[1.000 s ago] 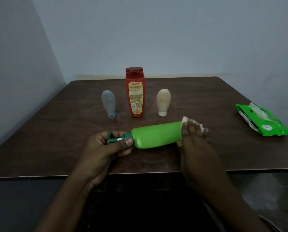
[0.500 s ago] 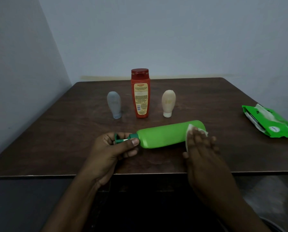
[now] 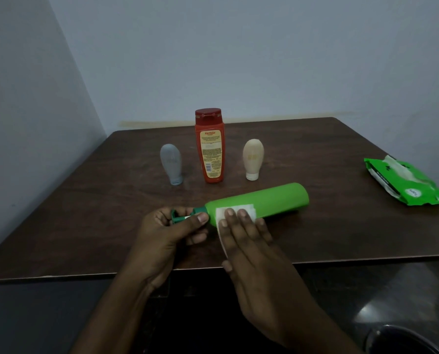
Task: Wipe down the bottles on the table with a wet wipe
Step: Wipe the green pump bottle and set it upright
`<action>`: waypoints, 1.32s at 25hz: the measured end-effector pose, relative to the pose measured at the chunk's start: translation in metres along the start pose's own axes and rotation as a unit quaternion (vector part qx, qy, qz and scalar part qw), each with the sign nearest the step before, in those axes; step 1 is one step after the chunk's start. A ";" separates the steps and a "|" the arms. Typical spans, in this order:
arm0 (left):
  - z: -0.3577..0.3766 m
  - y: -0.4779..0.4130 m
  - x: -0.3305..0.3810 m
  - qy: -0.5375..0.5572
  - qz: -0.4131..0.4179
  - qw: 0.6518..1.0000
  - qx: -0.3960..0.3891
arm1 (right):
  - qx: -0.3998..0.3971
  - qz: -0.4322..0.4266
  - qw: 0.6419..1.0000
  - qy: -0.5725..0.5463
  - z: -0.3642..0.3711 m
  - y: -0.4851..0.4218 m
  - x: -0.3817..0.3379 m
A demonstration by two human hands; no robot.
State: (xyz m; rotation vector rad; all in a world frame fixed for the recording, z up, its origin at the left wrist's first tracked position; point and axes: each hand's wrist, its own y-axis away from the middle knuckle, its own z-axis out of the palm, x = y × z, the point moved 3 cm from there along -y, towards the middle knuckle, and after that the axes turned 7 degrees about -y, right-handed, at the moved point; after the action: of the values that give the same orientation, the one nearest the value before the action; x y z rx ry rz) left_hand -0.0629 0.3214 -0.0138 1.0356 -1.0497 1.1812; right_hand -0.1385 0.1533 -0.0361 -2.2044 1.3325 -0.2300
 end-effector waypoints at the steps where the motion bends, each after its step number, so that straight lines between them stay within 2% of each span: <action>1: 0.000 0.000 0.000 -0.002 0.000 1.000 0.001 | -0.003 0.019 1.000 -0.016 -0.001 0.002 0.008; 7: 0.001 -0.001 0.001 -0.006 0.007 1.000 0.001 | 0.019 0.237 0.971 0.010 -0.012 0.012 0.085; 10: -0.001 -0.003 -0.002 -0.004 0.008 1.000 0.003 | 0.019 0.290 0.957 -0.025 -0.016 0.004 0.089; 12: -0.001 -0.003 -0.002 -0.004 0.012 1.000 0.000 | 0.027 0.252 0.966 -0.048 -0.015 0.002 0.065; 15: 0.000 -0.001 -0.001 -0.012 0.027 0.999 -0.019 | 0.003 0.101 0.993 -0.065 -0.012 -0.002 0.014; 17: -0.002 -0.001 -0.003 -0.023 0.032 0.999 -0.026 | -0.016 0.035 0.995 -0.088 -0.011 -0.010 -0.002; 19: -0.003 0.001 -0.003 -0.024 0.036 0.999 -0.027 | -0.034 0.023 0.994 -0.101 -0.017 -0.025 -0.006; 24: -0.001 0.005 0.002 -0.038 0.079 0.994 -0.059 | -0.093 0.019 0.994 -0.044 -0.029 -0.072 0.004; 29: -0.003 0.005 0.001 -0.038 0.079 0.995 -0.047 | -0.092 0.005 0.995 -0.032 -0.025 -0.058 0.004; 33: -0.004 0.001 -0.003 -0.046 0.069 0.996 -0.028 | -0.046 -0.034 0.998 0.002 -0.019 -0.007 -0.001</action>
State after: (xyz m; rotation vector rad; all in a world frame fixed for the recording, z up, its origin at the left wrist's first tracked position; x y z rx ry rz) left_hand -0.0642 0.3247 -0.0177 0.9943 -1.2359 1.2175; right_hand -0.1416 0.1500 -0.0162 -2.3291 1.2967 -0.2024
